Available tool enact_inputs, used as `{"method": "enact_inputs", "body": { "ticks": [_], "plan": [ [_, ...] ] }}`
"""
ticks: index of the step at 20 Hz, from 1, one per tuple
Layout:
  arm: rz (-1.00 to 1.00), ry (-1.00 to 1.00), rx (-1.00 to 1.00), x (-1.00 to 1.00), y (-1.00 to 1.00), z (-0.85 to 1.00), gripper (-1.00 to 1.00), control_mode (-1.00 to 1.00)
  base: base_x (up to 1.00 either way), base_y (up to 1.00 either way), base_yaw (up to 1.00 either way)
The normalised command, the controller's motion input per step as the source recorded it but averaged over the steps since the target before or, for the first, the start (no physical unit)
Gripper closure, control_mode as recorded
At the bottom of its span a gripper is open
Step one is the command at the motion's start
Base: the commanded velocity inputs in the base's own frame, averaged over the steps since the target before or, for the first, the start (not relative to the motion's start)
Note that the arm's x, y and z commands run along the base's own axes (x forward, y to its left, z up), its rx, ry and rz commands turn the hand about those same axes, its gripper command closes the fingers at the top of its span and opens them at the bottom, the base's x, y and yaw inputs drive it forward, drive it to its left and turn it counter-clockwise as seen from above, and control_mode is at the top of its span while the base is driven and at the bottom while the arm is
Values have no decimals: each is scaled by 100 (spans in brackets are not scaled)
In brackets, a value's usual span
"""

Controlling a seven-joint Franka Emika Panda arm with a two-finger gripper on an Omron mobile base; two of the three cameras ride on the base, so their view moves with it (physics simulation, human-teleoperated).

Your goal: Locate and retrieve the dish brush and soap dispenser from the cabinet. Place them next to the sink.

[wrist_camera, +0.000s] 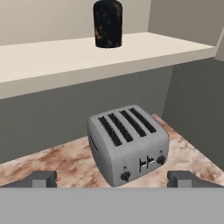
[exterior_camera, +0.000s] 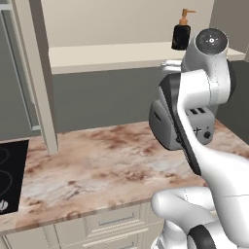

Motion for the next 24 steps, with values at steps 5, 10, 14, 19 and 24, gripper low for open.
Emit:
{"method": "enact_inputs", "body": {
  "ticks": [5,10,14,19,24],
  "plan": [
    [0,2,-1,5,0,2,-100,-100,1,0,0],
    [0,5,-3,29,-2,33,-100,-100,0,0,0],
    [0,4,-5,37,-4,49,-100,-100,0,0,0],
    [1,-1,-4,61,-22,15,-100,-100,0,0,0],
    [5,-17,-15,38,-19,10,-100,-100,0,0,0]
  ]
}}
